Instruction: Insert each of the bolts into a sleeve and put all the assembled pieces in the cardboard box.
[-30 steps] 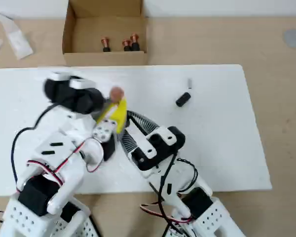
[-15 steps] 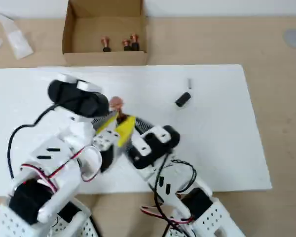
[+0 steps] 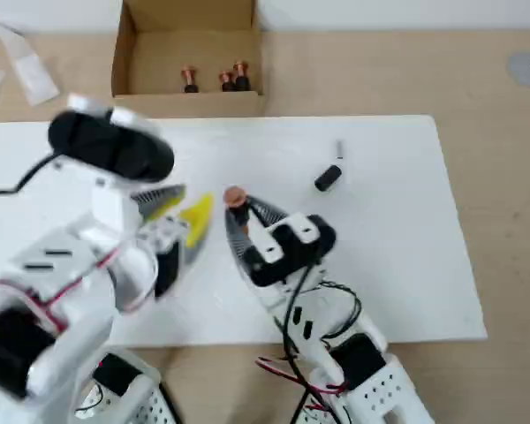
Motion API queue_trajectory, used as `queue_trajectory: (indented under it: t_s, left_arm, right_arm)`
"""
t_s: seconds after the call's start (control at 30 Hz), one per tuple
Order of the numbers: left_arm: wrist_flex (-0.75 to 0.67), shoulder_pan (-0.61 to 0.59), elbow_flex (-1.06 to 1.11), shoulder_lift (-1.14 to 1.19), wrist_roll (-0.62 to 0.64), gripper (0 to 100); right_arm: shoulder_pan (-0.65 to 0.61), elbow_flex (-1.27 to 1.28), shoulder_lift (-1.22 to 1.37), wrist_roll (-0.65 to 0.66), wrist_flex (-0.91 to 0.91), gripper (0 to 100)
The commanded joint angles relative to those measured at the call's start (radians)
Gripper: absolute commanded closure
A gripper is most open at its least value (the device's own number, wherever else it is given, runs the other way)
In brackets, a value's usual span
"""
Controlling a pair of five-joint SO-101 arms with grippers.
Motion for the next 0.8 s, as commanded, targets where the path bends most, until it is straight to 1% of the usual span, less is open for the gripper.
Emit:
queue_trajectory:
  t_s: [0.0, 0.13, 0.23, 0.4, 0.57, 0.67, 0.77]
  left_arm:
    - [0.015, -0.074, -0.051, 0.122, -0.055, 95]
    - [0.058, -0.092, -0.058, 0.288, -0.086, 95]
    - [0.101, -0.094, -0.057, 0.406, -0.146, 95]
    - [0.135, -0.094, -0.051, 0.522, -0.256, 95]
    - [0.13, -0.095, -0.054, 0.533, -0.322, 95]
    - [0.127, -0.12, -0.06, 0.533, -0.302, 95]
    - [0.086, -0.184, -0.058, 0.532, -0.235, 95]
  right_arm:
    - [0.051, -0.096, -0.01, 0.021, -0.071, 98.9]
    - [0.082, -0.163, 0.137, 0.015, -0.112, 98.9]
    - [0.09, -0.269, 0.295, 0.005, -0.129, 98.9]
    - [0.093, -0.562, 0.653, 0.008, -0.129, 98.9]
    - [0.17, -0.892, 1.064, 0.005, -0.133, 98.9]
    - [0.231, -1.106, 1.305, 0.003, -0.133, 98.9]
    - [0.274, -1.31, 1.52, 0.003, -0.129, 98.9]
